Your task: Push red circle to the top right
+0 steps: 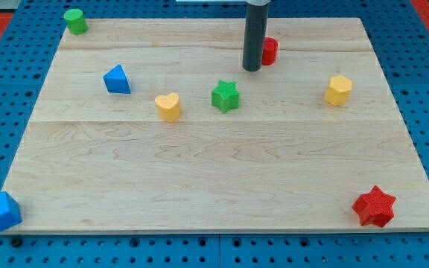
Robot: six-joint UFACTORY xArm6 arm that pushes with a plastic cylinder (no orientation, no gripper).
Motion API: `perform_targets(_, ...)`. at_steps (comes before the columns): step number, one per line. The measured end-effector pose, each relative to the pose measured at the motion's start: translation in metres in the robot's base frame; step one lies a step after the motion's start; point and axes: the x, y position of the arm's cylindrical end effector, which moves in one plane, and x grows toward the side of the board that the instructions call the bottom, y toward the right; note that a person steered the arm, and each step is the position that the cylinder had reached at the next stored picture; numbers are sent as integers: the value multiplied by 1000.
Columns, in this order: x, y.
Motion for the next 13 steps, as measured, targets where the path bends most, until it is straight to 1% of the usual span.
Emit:
perform_targets(3,-11,11)
perform_targets(6,-37,75)
perform_targets(7,-46,73)
perform_targets(8,-56,58)
perform_targets(10,-84,59)
perform_targets(11,-103,31)
perform_targets(12,-123,16)
perform_targets(13,-121,29)
